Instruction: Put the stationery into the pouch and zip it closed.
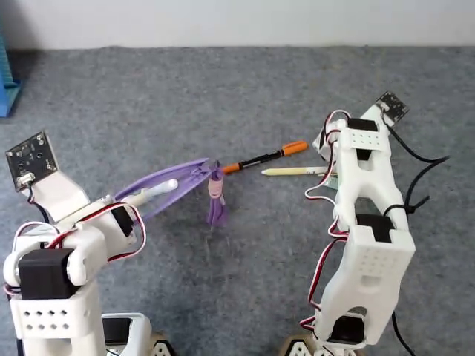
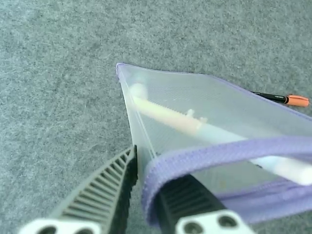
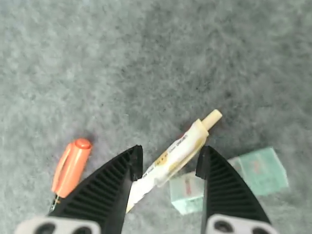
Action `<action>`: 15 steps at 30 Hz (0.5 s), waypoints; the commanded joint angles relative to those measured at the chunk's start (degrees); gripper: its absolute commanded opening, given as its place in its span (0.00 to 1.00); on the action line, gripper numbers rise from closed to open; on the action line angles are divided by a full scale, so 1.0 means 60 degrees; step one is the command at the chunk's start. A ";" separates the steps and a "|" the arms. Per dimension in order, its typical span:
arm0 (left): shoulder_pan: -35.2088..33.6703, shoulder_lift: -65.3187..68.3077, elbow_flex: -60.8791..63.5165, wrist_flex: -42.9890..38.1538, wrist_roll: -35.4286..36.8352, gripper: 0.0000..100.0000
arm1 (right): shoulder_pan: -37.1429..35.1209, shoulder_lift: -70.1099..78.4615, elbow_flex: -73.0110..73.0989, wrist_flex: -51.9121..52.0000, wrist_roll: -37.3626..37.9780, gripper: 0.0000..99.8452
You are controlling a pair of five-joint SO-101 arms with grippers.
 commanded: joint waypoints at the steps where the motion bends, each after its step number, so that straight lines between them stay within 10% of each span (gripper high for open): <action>1: -0.0044 -0.0029 -0.0007 -0.0190 0.0088 0.01 | 0.0066 0.0154 -0.0278 -0.0007 -0.0015 0.20; 15: -0.0059 -0.0044 -0.0007 -0.0190 0.0088 0.01 | 0.0081 -0.0154 -0.0278 0.0447 -0.0015 0.02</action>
